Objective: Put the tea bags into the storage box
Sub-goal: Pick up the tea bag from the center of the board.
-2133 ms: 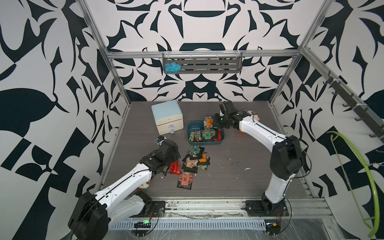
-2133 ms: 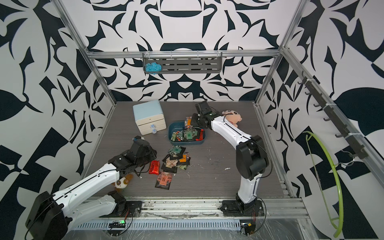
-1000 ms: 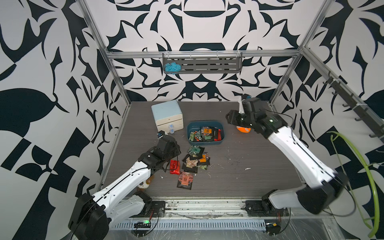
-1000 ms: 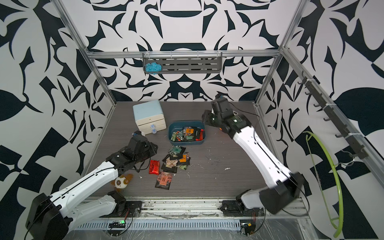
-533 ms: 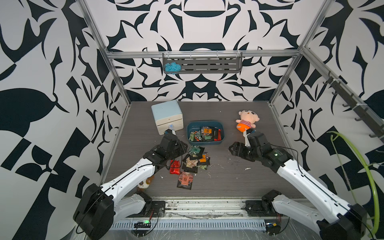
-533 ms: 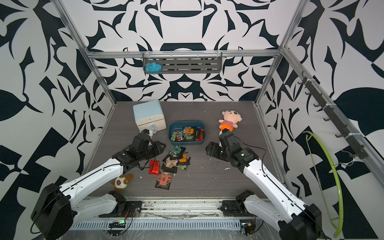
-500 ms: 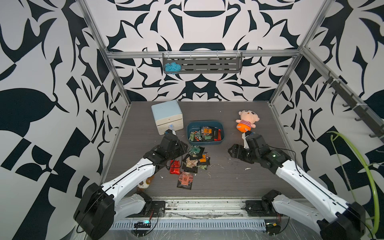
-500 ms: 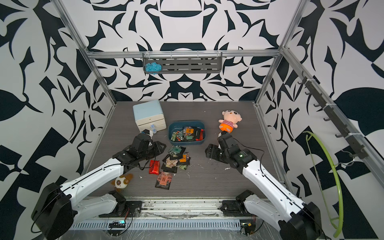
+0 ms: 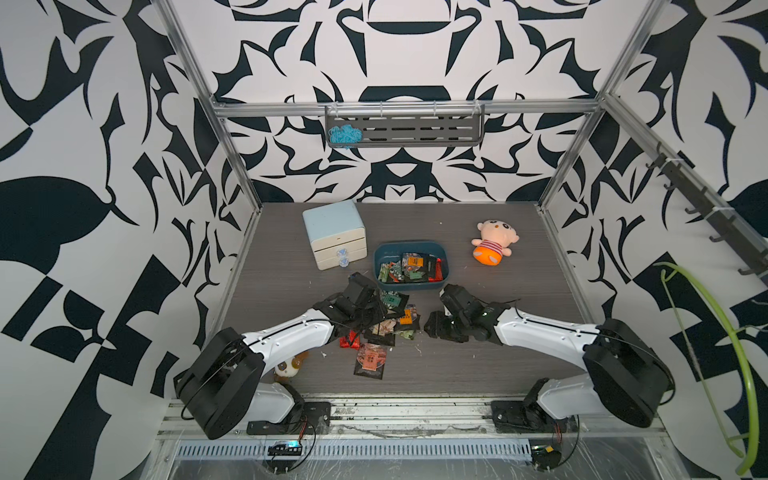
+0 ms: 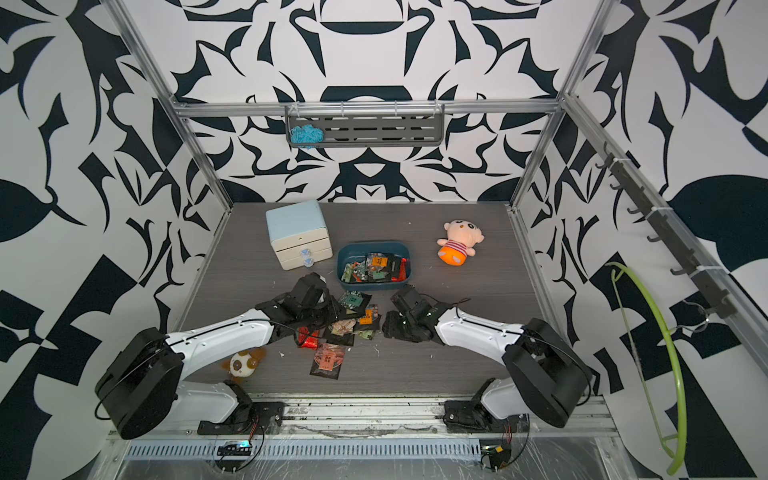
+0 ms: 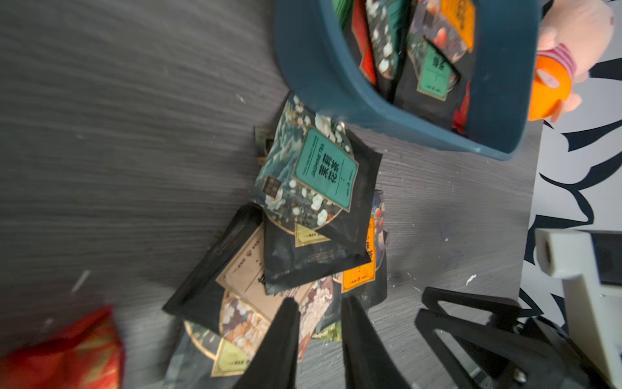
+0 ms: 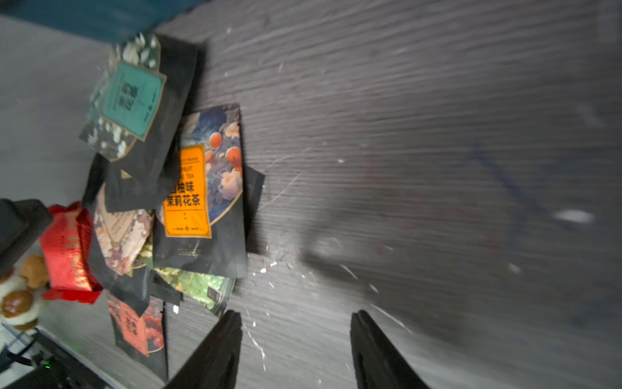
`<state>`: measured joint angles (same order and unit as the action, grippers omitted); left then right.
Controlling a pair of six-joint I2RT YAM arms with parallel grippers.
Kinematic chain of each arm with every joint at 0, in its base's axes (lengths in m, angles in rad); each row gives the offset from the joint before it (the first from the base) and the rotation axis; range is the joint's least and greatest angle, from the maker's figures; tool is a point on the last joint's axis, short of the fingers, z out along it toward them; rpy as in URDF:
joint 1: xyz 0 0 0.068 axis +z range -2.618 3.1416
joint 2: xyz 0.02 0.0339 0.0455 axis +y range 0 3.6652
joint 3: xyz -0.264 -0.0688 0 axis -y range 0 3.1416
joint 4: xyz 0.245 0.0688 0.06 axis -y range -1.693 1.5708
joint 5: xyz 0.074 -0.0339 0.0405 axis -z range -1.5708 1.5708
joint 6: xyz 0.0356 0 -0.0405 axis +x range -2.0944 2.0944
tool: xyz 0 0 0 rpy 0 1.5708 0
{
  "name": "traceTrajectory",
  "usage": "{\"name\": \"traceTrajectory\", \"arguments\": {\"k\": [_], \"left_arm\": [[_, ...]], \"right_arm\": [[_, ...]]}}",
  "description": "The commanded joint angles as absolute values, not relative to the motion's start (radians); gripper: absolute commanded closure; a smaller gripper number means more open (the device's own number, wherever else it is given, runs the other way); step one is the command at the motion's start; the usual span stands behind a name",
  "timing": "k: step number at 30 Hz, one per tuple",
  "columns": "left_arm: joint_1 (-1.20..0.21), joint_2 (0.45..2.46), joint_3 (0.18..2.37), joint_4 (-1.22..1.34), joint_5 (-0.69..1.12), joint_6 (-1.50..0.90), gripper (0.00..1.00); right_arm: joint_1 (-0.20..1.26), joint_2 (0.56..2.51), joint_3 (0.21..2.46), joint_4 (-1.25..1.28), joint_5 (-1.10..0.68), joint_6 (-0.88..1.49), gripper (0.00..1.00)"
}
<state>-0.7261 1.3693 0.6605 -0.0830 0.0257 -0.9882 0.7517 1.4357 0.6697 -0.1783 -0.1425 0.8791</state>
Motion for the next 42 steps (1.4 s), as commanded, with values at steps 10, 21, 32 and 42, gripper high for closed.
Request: {"name": "traceTrajectory", "arguments": {"k": [10, 21, 32, 42], "left_arm": [[-0.786, 1.449, 0.701, -0.067, 0.012, -1.021, 0.78], [-0.79, 1.516, 0.706, -0.071, -0.006, -1.044, 0.82], [-0.796, 1.546, 0.707, -0.071, -0.007, -1.048, 0.83], [-0.805, 1.572, 0.712, -0.066, -0.008, -1.052, 0.85]], "right_arm": [[0.764, 1.516, 0.738, -0.03, -0.176, 0.927, 0.55], [0.764, 1.565, 0.756, -0.017, -0.198, 0.937, 0.55], [0.765, 1.592, 0.773, 0.004, -0.219, 0.951, 0.67], [0.766, 1.618, 0.79, 0.043, -0.248, 0.973, 0.71]]}}
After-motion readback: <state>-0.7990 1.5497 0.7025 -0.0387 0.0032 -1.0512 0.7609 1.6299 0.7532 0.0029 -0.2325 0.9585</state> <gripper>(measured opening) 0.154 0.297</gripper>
